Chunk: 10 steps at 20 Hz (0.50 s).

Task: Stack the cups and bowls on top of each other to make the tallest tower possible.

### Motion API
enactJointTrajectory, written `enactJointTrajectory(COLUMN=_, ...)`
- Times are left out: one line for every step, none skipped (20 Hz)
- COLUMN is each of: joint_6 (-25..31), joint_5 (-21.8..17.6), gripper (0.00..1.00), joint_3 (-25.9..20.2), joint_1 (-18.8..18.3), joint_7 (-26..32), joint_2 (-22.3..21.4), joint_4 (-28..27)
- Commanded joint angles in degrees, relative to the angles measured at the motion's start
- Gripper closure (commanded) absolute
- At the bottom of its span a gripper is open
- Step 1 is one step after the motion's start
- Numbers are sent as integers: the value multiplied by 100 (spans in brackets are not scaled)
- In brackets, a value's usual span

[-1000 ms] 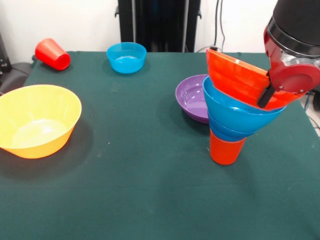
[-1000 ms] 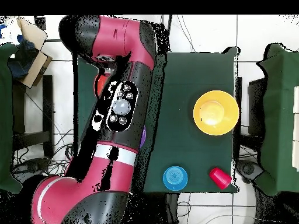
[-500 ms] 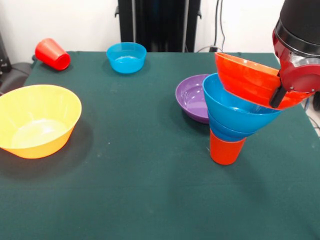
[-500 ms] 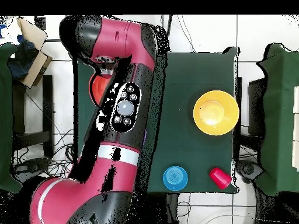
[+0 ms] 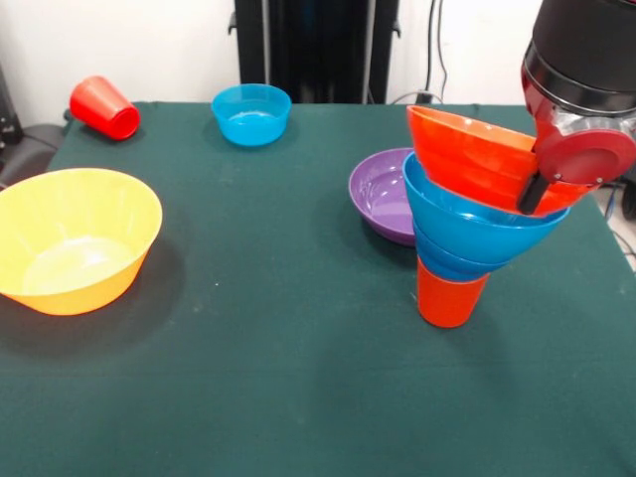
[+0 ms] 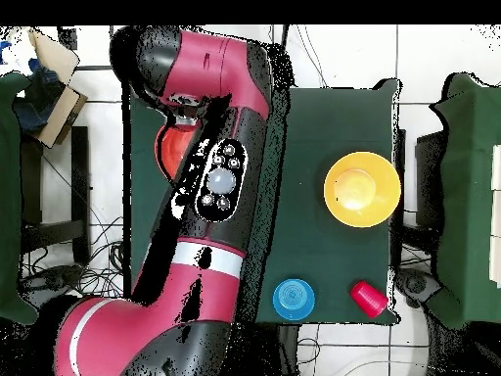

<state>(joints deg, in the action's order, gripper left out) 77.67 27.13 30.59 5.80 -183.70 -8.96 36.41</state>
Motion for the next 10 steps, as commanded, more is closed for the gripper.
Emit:
enactJointTrajectory(joint_6=286, joint_5=-520, gripper=100, joint_3=-612, joint_1=-47, joint_7=1206, joint_2=-89, joint_4=642)
enactJointTrajectory(joint_6=256, joint_5=-555, gripper=100, joint_3=-619, joint_1=-46, joint_7=1222, joint_2=-104, joint_4=687)
enactJointTrajectory(joint_6=226, joint_5=-589, gripper=100, joint_3=-626, joint_1=-46, joint_7=1238, joint_2=-119, joint_4=733)
enactJointTrajectory(joint_6=212, joint_5=-616, gripper=100, joint_3=-635, joint_1=-41, joint_7=1241, joint_2=-131, joint_4=771)
enactJointTrajectory(joint_6=173, joint_5=-638, gripper=100, joint_3=-657, joint_1=-32, joint_7=1262, joint_2=-167, joint_4=846)
enactJointTrajectory(joint_6=147, joint_5=-635, gripper=100, joint_3=-702, joint_1=-32, joint_7=1280, joint_2=-191, joint_4=900)
enactJointTrajectory(joint_6=91, joint_5=-641, gripper=100, joint_3=-743, joint_1=-36, joint_7=1313, joint_2=-228, joint_4=983)
enactJointTrajectory(joint_6=16, joint_5=-600, gripper=100, joint_3=-834, joint_1=-47, joint_7=1352, joint_2=-270, joint_4=1067)
enactJointTrajectory(joint_6=-29, joint_5=-578, gripper=100, joint_3=-898, joint_1=-52, joint_7=1376, joint_2=-294, joint_4=1113)
enactJointTrajectory(joint_6=-74, joint_5=-556, gripper=100, joint_3=-963, joint_1=-58, joint_7=1400, joint_2=-317, joint_4=1159)
